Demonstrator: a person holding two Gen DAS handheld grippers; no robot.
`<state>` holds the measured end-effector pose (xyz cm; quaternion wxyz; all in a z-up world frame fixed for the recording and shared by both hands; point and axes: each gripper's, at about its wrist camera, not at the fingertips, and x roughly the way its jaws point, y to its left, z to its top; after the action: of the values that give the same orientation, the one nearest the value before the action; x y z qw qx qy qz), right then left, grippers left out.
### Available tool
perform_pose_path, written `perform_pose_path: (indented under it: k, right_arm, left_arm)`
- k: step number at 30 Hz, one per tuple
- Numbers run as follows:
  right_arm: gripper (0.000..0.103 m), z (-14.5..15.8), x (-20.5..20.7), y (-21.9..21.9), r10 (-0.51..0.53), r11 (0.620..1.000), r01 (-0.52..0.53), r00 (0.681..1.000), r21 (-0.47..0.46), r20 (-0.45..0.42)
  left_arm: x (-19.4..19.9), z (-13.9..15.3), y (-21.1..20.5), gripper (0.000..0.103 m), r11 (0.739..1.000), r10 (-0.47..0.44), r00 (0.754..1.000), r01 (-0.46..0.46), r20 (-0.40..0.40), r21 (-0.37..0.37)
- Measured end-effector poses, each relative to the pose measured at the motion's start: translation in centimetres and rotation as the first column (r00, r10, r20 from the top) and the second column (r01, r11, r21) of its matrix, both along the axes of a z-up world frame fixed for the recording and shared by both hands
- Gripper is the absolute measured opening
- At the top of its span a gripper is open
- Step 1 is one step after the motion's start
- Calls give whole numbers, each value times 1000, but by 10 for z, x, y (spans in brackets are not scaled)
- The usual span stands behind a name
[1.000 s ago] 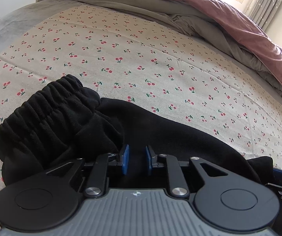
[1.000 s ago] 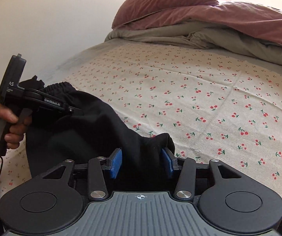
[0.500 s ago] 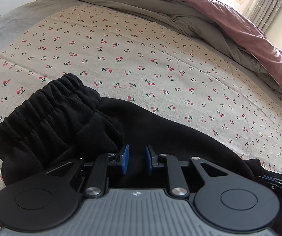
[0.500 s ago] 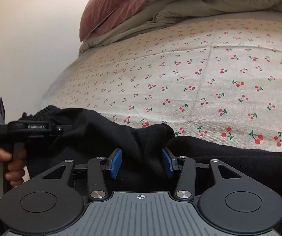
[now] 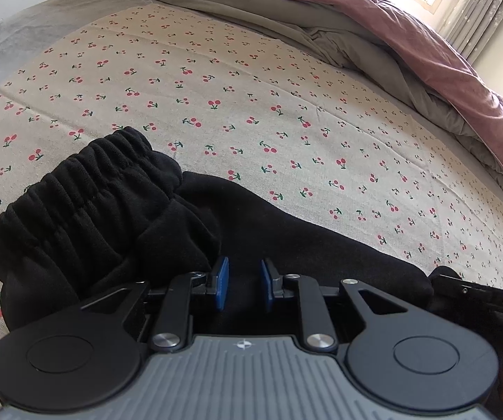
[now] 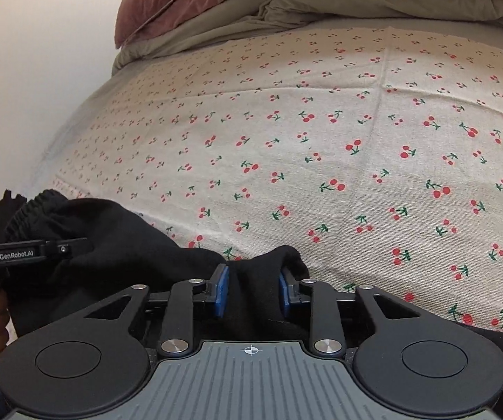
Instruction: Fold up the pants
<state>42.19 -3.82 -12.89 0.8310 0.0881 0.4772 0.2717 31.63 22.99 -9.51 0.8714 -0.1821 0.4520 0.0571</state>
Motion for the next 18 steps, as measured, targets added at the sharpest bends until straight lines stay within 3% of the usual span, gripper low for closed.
perform_pose_path:
  k: [3, 5, 8, 12, 15, 18]
  right_arm:
    - [9, 1, -6, -26, -111, 981, 111, 994, 162, -6]
    - [8, 5, -15, -26, -132, 977, 125, 991, 174, 26]
    - [7, 27, -34, -20, -158, 977, 125, 968, 173, 194]
    - [6, 48, -66, -15, -159, 980, 87, 884, 178, 439]
    - [6, 26, -53, -11, -163, 986, 134, 903, 99, 398]
    - [6, 22, -48, -14, -183, 982, 153, 905, 108, 383]
  left_arm:
    - [-2, -1, 3, 11, 1000, 13, 1000, -13, 6, -29]
    - [-3, -2, 9, 10, 997, 30, 999, -30, 9, -65]
    - [-8, -3, 18, 5, 988, 76, 997, -73, 17, -134]
    - [-16, -5, 35, 0, 957, 166, 986, -160, 4, -241]
    - [-24, -8, 50, 0, 911, 228, 974, -211, 6, -355]
    - [-27, 3, 51, 0, 920, 206, 977, -173, 56, -352]
